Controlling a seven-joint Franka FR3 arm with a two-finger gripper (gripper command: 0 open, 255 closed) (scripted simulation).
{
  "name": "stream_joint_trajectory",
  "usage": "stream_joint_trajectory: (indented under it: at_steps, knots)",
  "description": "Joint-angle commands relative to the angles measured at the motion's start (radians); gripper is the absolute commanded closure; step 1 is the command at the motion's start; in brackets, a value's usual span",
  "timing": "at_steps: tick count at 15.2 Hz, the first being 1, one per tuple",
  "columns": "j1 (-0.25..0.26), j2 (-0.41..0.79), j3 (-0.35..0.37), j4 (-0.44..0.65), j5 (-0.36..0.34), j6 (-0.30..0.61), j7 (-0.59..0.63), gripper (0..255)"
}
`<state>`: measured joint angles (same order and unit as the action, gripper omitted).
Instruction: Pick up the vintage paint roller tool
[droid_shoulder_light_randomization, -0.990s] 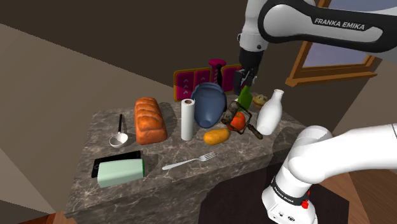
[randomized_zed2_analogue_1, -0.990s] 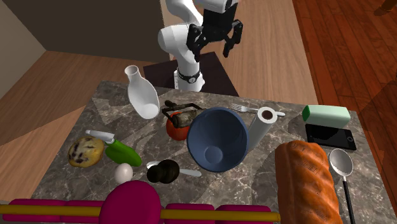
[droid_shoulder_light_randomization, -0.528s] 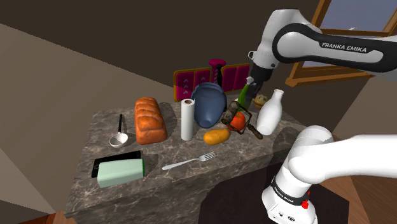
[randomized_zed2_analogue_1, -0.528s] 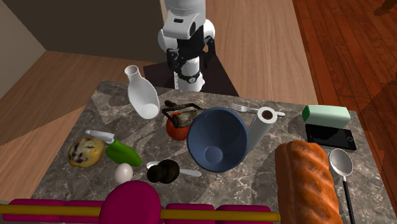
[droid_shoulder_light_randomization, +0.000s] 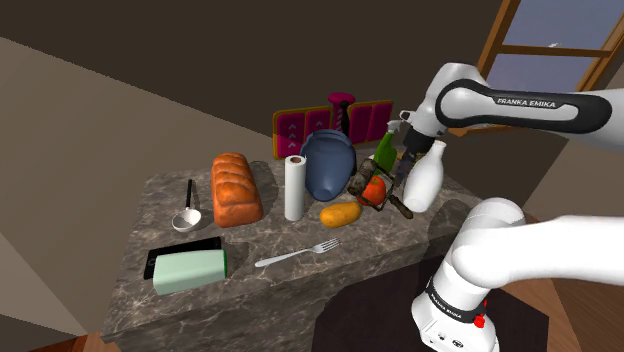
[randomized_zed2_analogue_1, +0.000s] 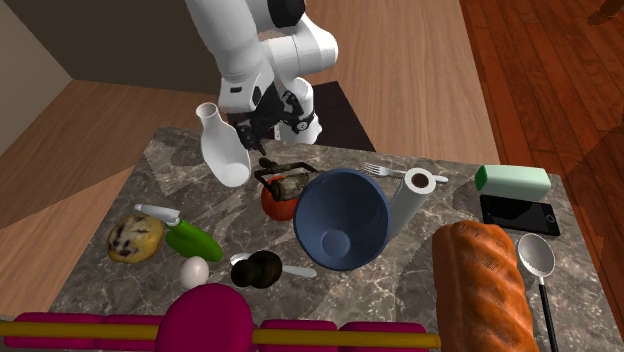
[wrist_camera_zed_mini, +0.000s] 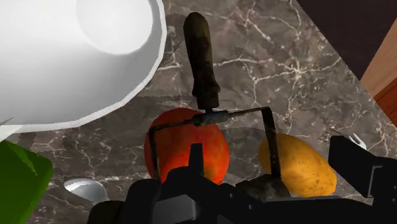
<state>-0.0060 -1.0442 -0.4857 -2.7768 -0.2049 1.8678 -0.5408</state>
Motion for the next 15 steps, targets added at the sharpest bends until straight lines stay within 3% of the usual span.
stream_joint_trajectory:
  at_steps: [1,4,13,14,15]
  knots:
    - [-0.008,0.01,-0.094,-0.039,-0.029,0.052,-0.09,0]
    - [0.006,0.071,-0.24,-0.06,-0.066,0.133,-0.22,0]
    - [0.005,0.133,-0.308,-0.125,-0.107,0.255,-0.25,0]
    - [0.006,0.137,-0.31,-0.124,-0.107,0.258,-0.251,255]
    - [0.007,0.137,-0.31,-0.123,-0.106,0.257,-0.251,255]
